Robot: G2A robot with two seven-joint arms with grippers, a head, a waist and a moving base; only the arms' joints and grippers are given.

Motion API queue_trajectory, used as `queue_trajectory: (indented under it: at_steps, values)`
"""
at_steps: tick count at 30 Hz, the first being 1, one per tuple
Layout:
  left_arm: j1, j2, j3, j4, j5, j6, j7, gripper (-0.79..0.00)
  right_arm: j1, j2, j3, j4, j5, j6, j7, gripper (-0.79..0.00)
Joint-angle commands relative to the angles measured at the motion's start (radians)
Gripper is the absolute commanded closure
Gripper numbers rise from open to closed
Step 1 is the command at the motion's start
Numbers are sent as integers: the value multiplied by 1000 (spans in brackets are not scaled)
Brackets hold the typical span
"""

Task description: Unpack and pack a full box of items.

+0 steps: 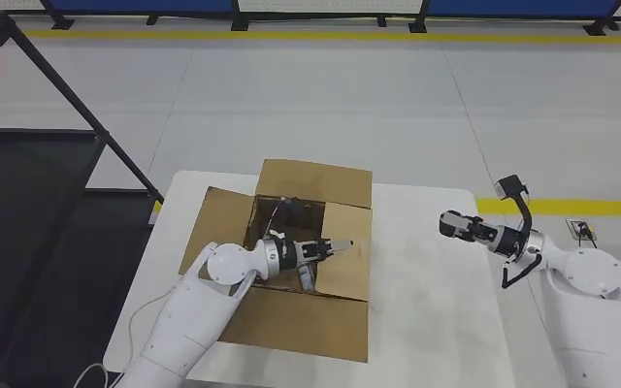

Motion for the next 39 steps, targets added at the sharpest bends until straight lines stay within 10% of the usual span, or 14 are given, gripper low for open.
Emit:
queue_trajectory:
  at_steps: [1,19,39]
  values:
    - [8,2,-5,-33,10,2,7,-785,1,4,-2,7,7,-4,-2,-785]
    - [-13,-29,85,-206,155,84,209,-785,-17,40,37,65,178,-45,-72,-785]
    - [-145,-169,317,66,85,56,343,-785,-108,89,123,56,372,-105,11,-785]
